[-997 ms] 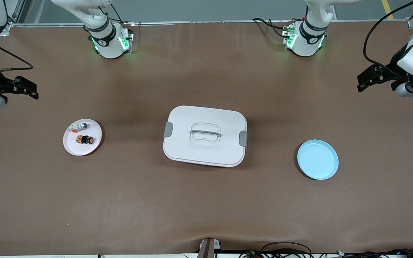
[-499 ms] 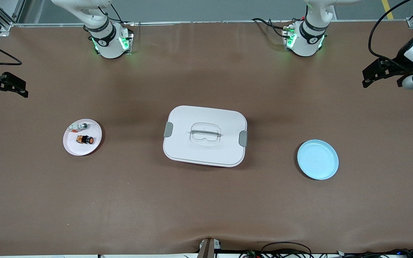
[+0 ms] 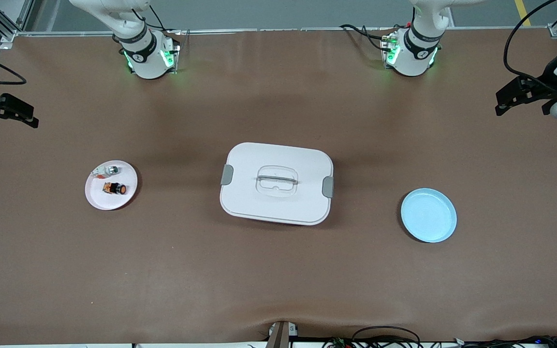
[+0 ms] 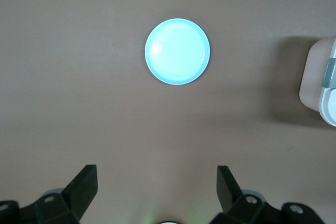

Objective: Transfer orange switch to right arm and place

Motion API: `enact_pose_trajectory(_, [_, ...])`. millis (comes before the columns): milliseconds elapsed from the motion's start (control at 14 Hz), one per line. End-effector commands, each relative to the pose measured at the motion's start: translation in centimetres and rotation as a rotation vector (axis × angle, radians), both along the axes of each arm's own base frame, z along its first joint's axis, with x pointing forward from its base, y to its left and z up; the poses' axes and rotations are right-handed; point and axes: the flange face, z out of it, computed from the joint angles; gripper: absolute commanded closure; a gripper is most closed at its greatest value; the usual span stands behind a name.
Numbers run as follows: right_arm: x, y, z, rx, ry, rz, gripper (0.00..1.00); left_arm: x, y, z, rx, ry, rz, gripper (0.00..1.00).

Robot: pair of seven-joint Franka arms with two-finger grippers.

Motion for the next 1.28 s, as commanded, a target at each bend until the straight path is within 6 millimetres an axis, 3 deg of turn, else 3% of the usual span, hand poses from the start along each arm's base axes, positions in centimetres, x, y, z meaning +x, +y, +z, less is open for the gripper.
enact_pose_trajectory(0, [-0.2,0.1,0.8,0.053,-0.008,-0.054,0.00,-0.5,-0.3,0.2,-0.014,0.003,-0.021,0.00])
enact_pose_trajectory(641, [-1.6,0.5,2.3,0.094,-0.022,-0.071,0.00,-0.5,-1.9,0.1,-0.013,0.005,-0.053,0.00])
enact_pose_trajectory(1211, [-2.0,1.3,2.8,0.080,-0.032,-0.068,0.00,0.2,-2.0,0.6,-0.066,-0.004,-0.031,0.00])
